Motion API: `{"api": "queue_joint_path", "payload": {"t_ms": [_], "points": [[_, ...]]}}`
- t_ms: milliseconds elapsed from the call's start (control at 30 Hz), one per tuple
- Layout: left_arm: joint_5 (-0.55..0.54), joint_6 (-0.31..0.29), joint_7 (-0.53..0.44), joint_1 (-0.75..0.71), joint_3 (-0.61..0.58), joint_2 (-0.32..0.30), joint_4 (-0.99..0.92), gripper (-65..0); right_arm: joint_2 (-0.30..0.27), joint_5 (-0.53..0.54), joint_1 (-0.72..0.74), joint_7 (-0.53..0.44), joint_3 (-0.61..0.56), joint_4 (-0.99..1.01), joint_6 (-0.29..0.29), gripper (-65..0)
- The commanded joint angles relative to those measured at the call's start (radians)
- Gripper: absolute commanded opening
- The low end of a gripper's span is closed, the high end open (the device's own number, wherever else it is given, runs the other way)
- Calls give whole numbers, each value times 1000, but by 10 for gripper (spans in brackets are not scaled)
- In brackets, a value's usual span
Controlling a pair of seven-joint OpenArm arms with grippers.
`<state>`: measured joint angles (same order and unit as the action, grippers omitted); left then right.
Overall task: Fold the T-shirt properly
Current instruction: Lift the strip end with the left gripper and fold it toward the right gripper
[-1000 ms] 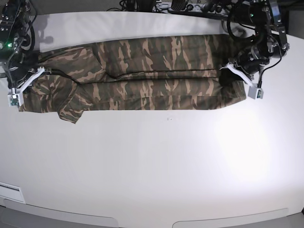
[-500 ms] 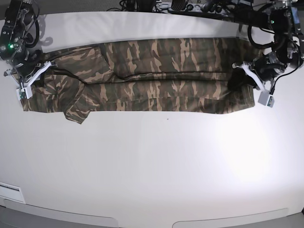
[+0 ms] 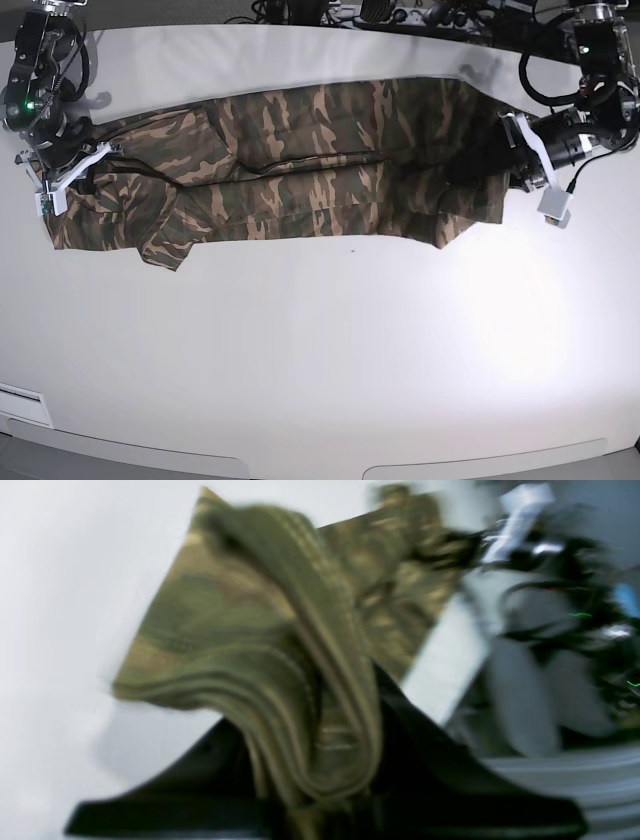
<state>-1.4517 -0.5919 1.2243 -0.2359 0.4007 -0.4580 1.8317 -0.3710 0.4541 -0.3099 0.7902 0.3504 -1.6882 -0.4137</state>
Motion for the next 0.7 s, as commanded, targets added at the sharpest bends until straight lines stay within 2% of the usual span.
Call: {"api": "queue_joint_path", "payload": {"t_ms": [0, 167, 267, 367, 500, 667], "points": [[-32, -18, 2, 19, 7, 1, 14, -650, -8, -5, -6, 60, -3, 0, -5, -650], [-32, -57, 7, 51, 3, 91, 18, -650, -6, 25, -9, 64, -3, 0, -14, -650], [-32, -101, 6, 77, -15, 158, 18, -650, 0, 29, -9, 64, -3, 0, -18, -650], [-32, -106, 3, 106, -56, 226, 11, -650, 13, 29, -8, 64, -3, 0, -18, -650], [120, -106, -68, 135, -135, 305, 11, -650, 17, 29, -9, 72, -4, 0, -41, -650], [278, -106, -148, 137, -214, 365, 11, -650, 17, 28, -9, 86, -4, 0, -40, -650]]}}
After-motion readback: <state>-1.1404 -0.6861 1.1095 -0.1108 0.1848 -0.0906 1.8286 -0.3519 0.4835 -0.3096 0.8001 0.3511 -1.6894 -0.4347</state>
